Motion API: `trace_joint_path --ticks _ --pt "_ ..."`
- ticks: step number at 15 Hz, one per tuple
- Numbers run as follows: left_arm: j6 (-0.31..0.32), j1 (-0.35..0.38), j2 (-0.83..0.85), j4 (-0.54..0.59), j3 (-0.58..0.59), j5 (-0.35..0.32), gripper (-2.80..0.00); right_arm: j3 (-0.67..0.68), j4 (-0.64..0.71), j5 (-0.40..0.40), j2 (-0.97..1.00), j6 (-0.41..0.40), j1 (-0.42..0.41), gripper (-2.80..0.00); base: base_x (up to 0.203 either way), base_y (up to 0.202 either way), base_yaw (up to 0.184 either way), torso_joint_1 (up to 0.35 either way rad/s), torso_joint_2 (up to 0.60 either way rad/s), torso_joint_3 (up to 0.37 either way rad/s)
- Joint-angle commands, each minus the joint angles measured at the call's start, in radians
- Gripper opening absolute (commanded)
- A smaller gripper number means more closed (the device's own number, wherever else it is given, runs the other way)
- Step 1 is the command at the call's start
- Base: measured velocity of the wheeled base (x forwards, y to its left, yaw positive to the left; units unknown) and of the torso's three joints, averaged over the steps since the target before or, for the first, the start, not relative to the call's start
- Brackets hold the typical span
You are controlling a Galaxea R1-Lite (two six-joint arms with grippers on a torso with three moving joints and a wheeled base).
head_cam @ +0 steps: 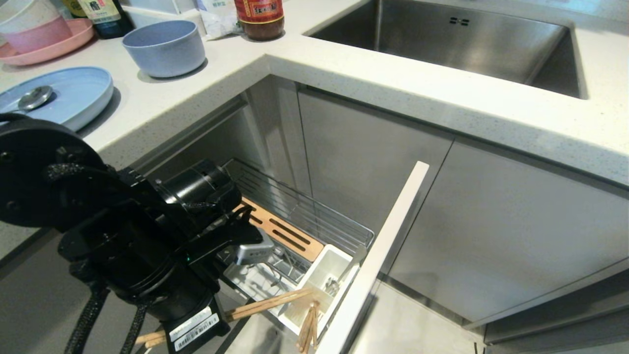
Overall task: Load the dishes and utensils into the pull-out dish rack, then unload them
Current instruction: Pick up the chopsticks and place it in the cupboard
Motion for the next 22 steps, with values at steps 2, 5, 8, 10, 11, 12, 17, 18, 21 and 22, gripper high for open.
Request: trace_joint_path --ticks 2,5,8,10,11,12,17,18,21,22 --pt "-0.002 -0.027 0.061 -0.005 -0.001 0.047 -2.80 0.002 0.001 0.000 -0.003 0.000 0.000 -2.80 0.000 0.000 0.000 0.000 0.00 0.000" --pt "-0.004 -0.031 0.105 -0.034 -0.008 0.055 -2.80 0.002 0.000 0.000 -0.003 0.000 0.000 -2.80 0.000 0.000 0.000 0.000 0.00 0.000" --pt "-0.004 -0.031 0.142 -0.070 -0.010 0.054 -2.80 0.002 0.000 0.000 -0.003 0.000 0.000 -2.80 0.000 0.000 0.000 0.000 0.00 0.000" --pt "-0.005 -0.032 0.170 -0.078 -0.035 0.055 -2.80 0.002 0.000 0.000 -0.004 0.000 0.000 -2.80 0.000 0.000 0.000 0.000 0.00 0.000" --pt "-0.004 -0.031 0.179 -0.079 -0.041 0.055 -2.80 0.002 -0.001 0.000 -0.003 0.000 0.000 -2.80 0.000 0.000 0.000 0.000 0.00 0.000" --pt "-0.002 -0.032 0.190 -0.080 -0.058 0.060 -2.80 0.002 -0.001 0.000 -0.003 0.000 0.000 -2.80 0.000 0.000 0.000 0.000 0.00 0.000" --pt "0.000 -0.057 0.262 -0.079 -0.141 0.183 -2.80 0.002 -0.001 0.000 -0.003 0.000 0.000 -2.80 0.000 0.000 0.000 0.000 0.00 0.000" --pt "0.002 -0.065 0.274 -0.079 -0.154 0.195 -2.80 0.002 -0.001 0.000 -0.003 -0.001 0.000 -2.80 0.000 0.000 0.000 0.000 0.00 0.000" --pt "0.005 -0.084 0.308 -0.079 -0.193 0.208 -2.80 0.002 -0.001 0.000 -0.003 0.000 0.000 -2.80 0.000 0.000 0.000 0.000 0.00 0.000" --pt "0.003 -0.091 0.321 -0.079 -0.201 0.209 -2.80 0.002 -0.001 0.000 -0.003 0.000 0.000 -2.80 0.000 0.000 0.000 0.000 0.00 0.000"
